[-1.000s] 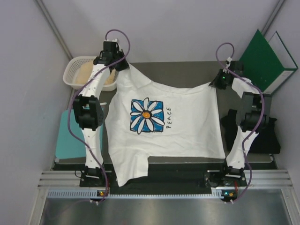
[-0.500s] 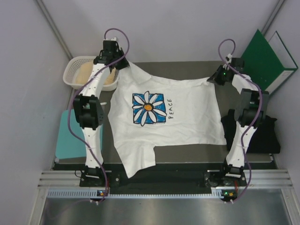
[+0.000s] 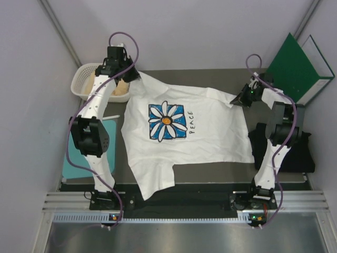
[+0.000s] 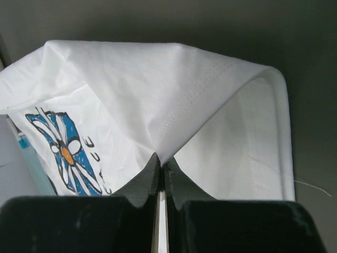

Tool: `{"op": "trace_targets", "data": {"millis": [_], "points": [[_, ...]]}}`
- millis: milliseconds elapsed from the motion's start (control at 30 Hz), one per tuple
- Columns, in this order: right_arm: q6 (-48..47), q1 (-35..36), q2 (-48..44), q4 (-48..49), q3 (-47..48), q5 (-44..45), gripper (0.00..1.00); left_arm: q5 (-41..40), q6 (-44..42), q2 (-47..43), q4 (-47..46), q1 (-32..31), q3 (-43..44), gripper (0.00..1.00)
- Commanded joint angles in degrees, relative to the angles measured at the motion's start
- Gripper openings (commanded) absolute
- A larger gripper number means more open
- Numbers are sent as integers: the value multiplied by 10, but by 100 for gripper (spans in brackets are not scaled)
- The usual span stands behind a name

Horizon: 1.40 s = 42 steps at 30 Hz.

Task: Fold and stack the t-shirts
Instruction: Fold the flattened tshirt in 1/3 of the way

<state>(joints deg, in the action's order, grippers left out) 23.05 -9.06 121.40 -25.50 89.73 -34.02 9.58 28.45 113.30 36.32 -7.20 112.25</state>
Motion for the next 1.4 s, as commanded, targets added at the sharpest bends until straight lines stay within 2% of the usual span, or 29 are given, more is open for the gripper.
{"op": "trace_targets", "data": {"millis": [0,333,600,767,933,967,1000,1067,1100,1167,1300,1367], "points": [[-1,-21,-41,-10,11,-20,0,-11,7,-39,12,12,30,0],[-29,-47,-34,-92,30,22,0,1,-1,-55,82,15,52,0],[-45,-63,-17,-132,42,56,0,6,6,-94,114,15,-30,0],[-58,-62,49,-183,92,84,0,14,7,-116,127,14,-88,0],[-66,-61,83,-188,126,109,1,7,6,-146,132,14,-152,0],[-68,-60,95,-198,137,111,4,4,6,-153,133,14,-170,0],[-70,-59,101,-205,144,116,15,1,6,-156,133,13,-178,0],[-73,-60,110,-213,149,116,31,0,5,-162,138,13,-197,0],[-74,-60,109,-214,147,121,47,3,5,-164,140,13,-202,0],[-73,-59,96,-209,137,124,65,11,4,-163,156,12,-207,0],[-69,-59,82,-204,129,126,84,20,4,-166,179,1,-219,0],[-66,-59,80,-199,130,125,87,13,4,-177,184,-9,-236,0]]}}
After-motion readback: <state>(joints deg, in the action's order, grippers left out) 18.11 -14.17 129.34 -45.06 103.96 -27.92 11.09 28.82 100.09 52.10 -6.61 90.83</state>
